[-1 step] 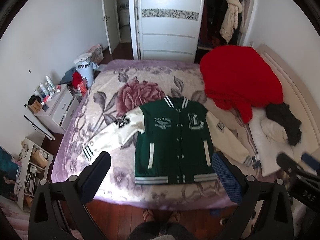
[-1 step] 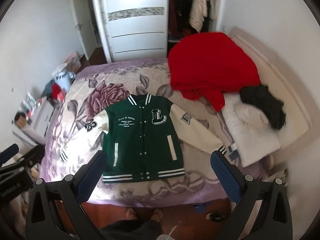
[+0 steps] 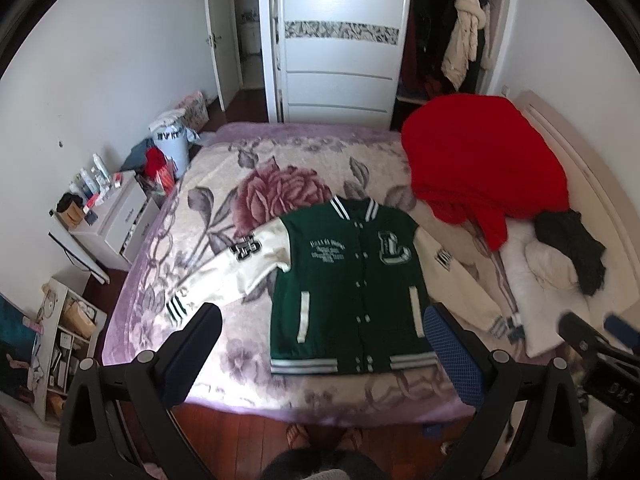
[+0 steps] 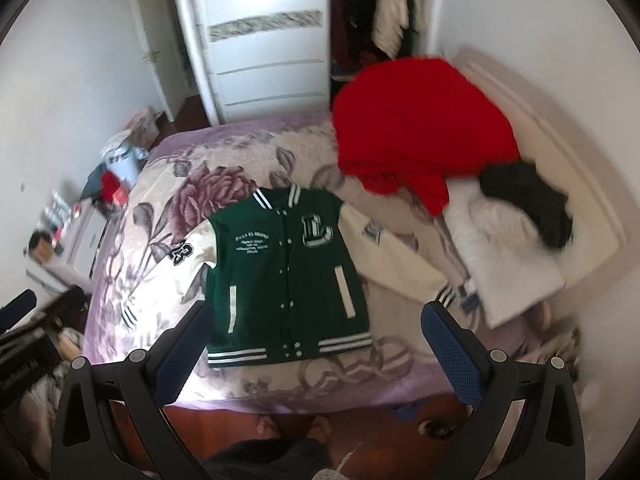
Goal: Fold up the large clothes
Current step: 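Grasp the cream sleeve cuff with the right gripper while the left tool approaches the jacket body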
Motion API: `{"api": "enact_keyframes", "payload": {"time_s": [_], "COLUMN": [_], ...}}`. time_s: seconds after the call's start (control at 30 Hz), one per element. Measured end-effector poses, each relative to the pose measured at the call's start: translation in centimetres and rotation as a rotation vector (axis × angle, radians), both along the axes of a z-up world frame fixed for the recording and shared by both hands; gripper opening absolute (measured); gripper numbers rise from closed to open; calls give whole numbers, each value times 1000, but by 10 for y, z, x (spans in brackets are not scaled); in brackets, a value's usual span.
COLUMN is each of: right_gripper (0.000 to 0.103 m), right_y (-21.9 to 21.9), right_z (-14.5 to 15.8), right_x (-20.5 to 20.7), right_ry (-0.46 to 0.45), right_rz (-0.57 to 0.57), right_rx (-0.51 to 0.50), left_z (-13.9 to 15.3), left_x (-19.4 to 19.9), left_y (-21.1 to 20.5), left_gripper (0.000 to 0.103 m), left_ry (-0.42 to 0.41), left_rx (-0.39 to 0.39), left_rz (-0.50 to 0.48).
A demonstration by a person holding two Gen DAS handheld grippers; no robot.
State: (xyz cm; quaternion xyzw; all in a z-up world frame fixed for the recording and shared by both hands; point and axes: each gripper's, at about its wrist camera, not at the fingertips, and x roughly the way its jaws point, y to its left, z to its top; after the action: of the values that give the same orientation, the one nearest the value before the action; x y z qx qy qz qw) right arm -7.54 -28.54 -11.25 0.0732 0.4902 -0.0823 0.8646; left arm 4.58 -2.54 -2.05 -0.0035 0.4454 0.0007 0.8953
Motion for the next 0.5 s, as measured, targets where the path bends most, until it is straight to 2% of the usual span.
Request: {"api": "enact_keyframes", "payload": {"time_s": [0.1, 0.17, 0.23, 0.33, 0.37, 0.43, 0.5], "right_gripper": [102, 91, 74, 57, 55, 43, 43], "right_y": [-18, -43, -73, -125, -142, -180, -215], "right_z": [-30, -62, -101, -163, -182, -226, -270], "right_x": [17, 20, 27, 35, 37, 44, 53], "right_ry": [33, 61, 118, 166, 172, 187, 192], "right_rz": [-107, -177, -259, -380, -412, -495, -550], "right_rx": [18, 28, 57, 148, 176, 213, 274], "left_z": [-30, -54, -78, -113, -126, -151, -184], "left_x": [27, 49, 73, 109, 120, 131, 147], "left_y": [-5, -9, -13, -22, -31, -37, -50], "left_gripper": [103, 103, 103, 103, 103, 103, 103], "left_ry": [-30, -37, 0, 62, 72, 46, 70], "left_rx": [34, 55, 84, 101, 103, 111, 145], "left_rz": [-9, -18, -9, 4, 8, 10, 28]}}
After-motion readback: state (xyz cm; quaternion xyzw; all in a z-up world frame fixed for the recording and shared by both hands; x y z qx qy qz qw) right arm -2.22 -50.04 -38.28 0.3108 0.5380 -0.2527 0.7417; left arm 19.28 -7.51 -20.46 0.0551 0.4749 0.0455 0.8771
